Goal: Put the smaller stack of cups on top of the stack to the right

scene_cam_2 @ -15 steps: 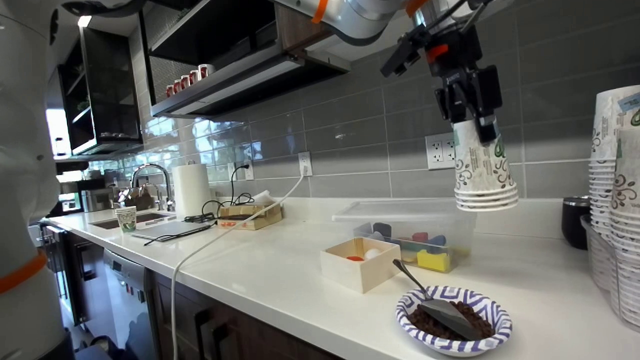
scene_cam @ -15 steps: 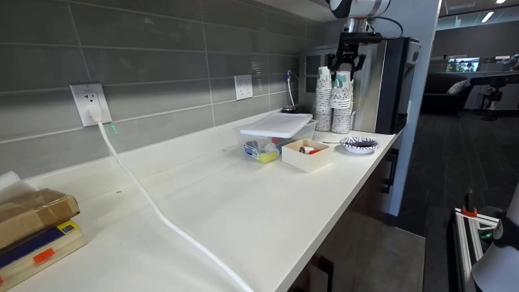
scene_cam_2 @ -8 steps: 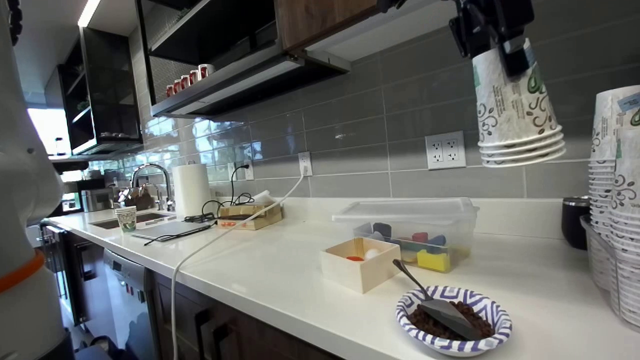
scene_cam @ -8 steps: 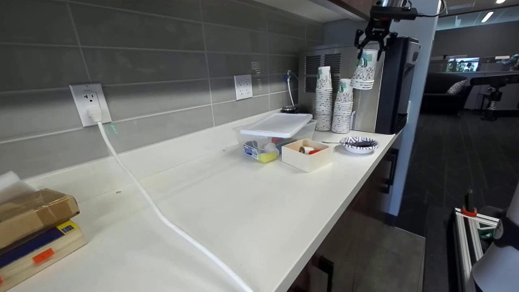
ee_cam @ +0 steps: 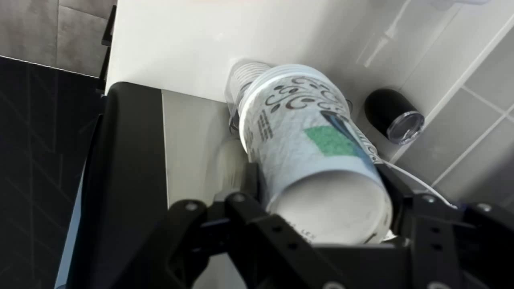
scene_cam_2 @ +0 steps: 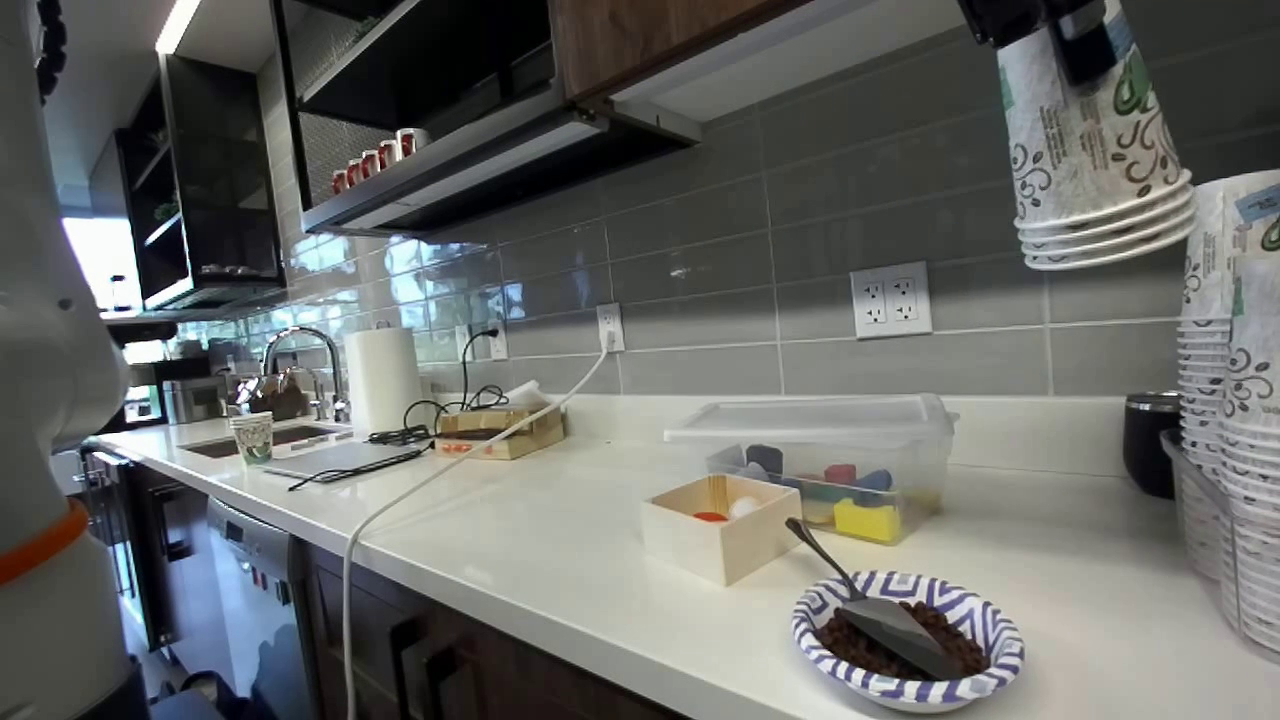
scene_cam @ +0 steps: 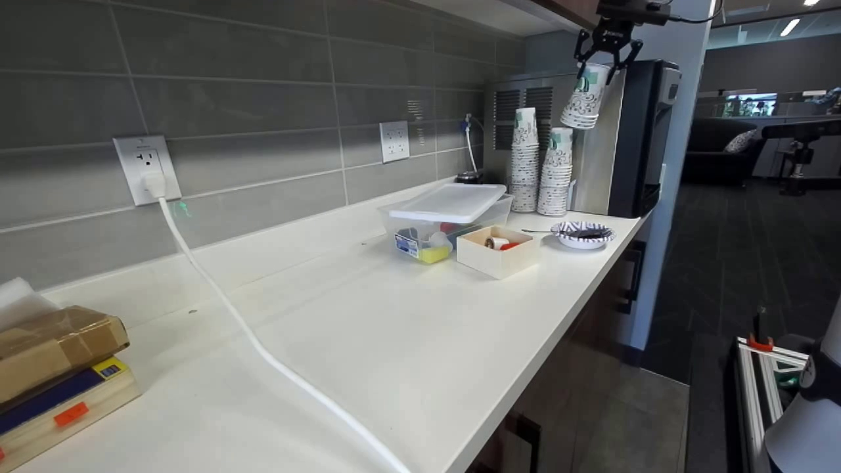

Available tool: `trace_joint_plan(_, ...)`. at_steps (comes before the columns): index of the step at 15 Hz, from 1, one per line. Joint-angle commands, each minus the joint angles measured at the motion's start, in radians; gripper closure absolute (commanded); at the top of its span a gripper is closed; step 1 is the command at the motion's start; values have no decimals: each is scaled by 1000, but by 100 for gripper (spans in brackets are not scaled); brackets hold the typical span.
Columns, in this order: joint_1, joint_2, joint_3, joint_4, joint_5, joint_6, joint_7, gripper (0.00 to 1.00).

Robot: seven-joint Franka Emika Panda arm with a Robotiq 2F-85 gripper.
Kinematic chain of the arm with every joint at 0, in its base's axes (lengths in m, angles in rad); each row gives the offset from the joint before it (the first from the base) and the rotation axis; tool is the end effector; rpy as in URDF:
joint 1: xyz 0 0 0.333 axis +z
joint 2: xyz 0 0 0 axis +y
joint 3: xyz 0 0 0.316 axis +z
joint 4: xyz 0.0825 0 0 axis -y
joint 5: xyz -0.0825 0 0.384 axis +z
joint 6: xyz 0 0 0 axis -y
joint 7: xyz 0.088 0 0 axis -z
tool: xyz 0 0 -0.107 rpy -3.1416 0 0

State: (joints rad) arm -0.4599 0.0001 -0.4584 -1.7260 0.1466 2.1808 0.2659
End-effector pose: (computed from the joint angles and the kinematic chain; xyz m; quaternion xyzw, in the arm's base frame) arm 0.3691 -0.4740 0.6140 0.7910 -0.5650 0.2347 0.0077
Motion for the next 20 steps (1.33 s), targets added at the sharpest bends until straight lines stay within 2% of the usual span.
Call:
trace_joint_plan(1,-13,88,-12,118,67,-5,61,55)
trace_joint_plan(5,-37,172,-22,206,97,-21,142,55)
trace_joint_plan(14,-63,306,-20,337,83,7,326,55)
trace_joint_plan(20,-89,369,3,397,120,15,349,55)
